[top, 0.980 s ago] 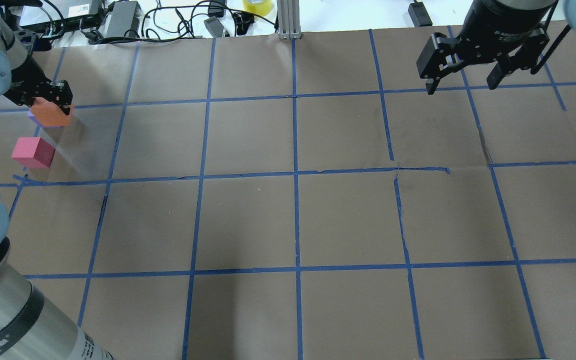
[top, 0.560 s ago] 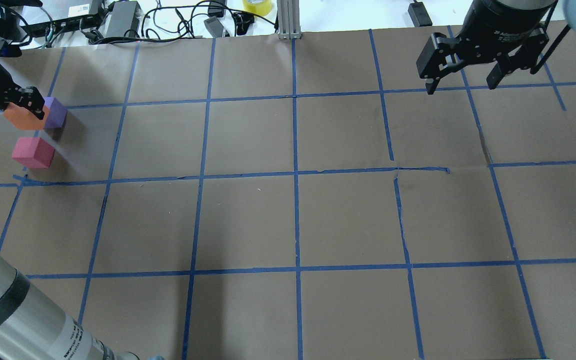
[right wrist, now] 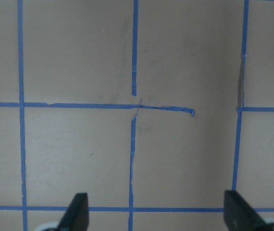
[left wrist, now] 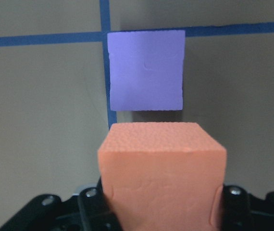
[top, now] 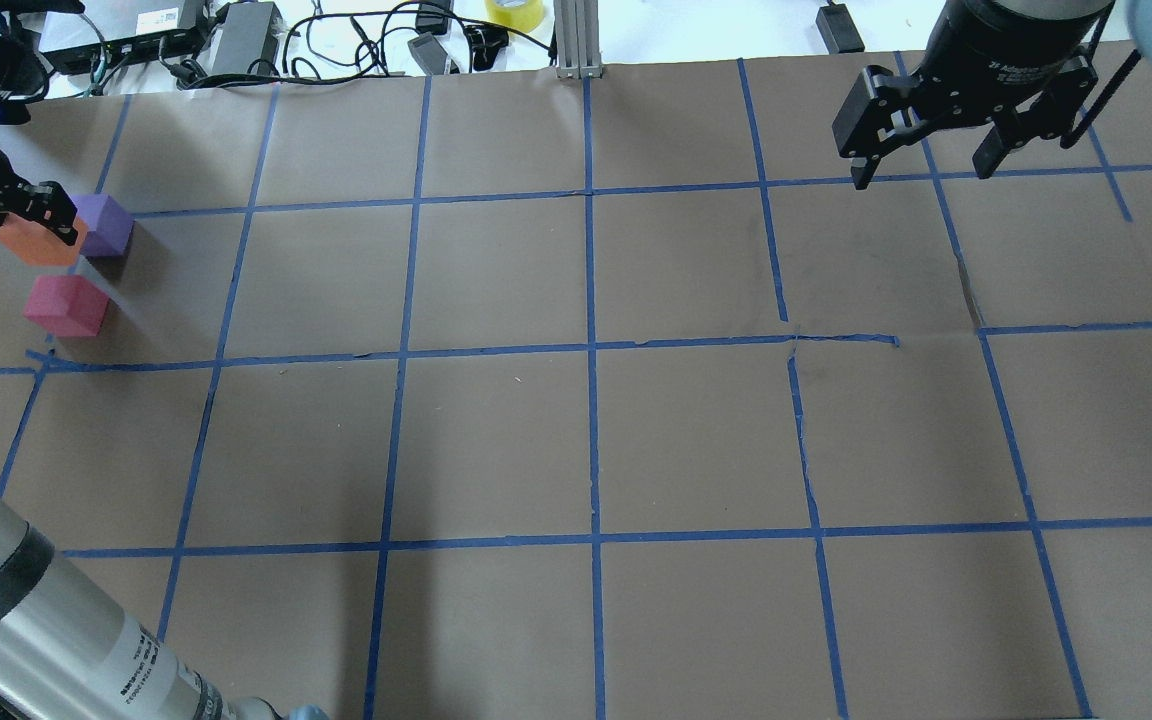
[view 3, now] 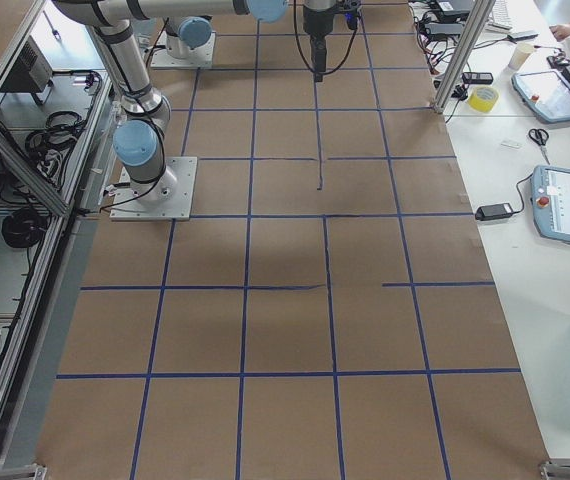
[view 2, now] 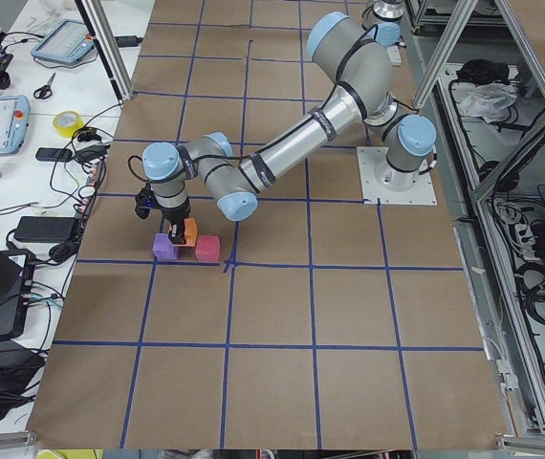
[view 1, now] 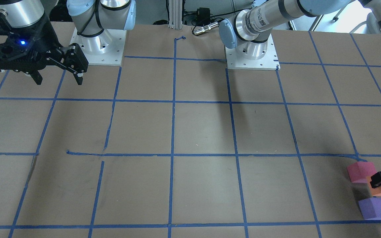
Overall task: Arrange blocks in a line
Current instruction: 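Place the orange cube between the pink and purple cubes with the left gripper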
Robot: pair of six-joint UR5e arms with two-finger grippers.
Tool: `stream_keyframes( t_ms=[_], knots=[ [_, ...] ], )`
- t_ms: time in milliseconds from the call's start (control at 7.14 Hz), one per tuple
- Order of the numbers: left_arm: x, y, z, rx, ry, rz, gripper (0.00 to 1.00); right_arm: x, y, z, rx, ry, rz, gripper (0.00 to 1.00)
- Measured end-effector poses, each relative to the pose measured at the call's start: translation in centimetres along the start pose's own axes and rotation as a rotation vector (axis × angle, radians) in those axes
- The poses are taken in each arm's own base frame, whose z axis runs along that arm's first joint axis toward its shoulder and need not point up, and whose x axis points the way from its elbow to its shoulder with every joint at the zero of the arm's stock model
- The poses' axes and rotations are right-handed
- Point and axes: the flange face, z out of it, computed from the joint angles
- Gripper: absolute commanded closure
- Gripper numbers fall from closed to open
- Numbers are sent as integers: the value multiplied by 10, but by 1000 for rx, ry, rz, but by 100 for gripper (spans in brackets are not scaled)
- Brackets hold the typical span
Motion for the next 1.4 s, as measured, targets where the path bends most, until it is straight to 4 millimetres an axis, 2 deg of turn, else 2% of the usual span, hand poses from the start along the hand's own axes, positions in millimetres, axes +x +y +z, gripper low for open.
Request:
stream_keyframes(
  t_ms=[420, 1400],
  knots=[
    [-3, -5, 22, -18, 15, 35, 100, 0, 0, 0, 0, 0, -1, 0],
    [-4, -8, 47, -21, 20, 44, 100, 0, 0, 0, 0, 0, -1, 0]
  ],
)
